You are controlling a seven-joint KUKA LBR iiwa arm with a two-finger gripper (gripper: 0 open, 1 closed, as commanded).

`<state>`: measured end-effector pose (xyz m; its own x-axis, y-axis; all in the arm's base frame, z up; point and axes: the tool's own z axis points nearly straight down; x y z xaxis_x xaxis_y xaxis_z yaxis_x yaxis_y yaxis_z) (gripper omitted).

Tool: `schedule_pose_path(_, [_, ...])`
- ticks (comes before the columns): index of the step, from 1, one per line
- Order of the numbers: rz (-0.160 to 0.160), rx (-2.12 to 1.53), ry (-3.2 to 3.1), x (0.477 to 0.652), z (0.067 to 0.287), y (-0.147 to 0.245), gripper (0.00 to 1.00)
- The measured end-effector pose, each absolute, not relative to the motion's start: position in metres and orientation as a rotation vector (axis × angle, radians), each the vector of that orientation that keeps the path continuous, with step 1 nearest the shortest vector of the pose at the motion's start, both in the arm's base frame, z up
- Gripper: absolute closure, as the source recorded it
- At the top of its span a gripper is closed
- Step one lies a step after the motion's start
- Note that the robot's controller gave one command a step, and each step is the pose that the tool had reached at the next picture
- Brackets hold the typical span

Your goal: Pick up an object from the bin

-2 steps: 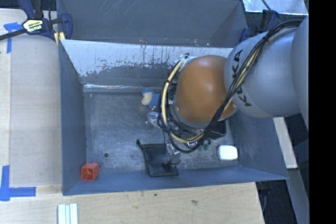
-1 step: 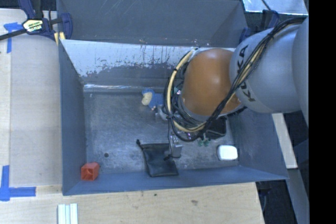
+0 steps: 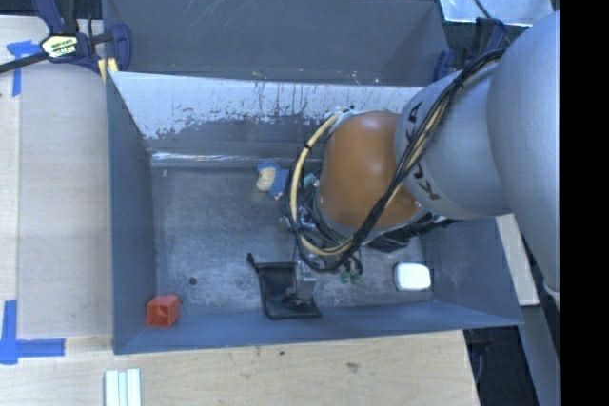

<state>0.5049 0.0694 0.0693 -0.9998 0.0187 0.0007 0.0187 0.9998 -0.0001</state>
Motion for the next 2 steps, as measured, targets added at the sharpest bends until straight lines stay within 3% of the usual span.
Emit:
schedule_pose_path(1, [0.0,-0.029,-3.142,0.5053,0.0694,0.0691,0.0])
schedule_pose_path(2, [0.0,-0.03,-3.143,0.5059,0.0696,0.069,1.0])
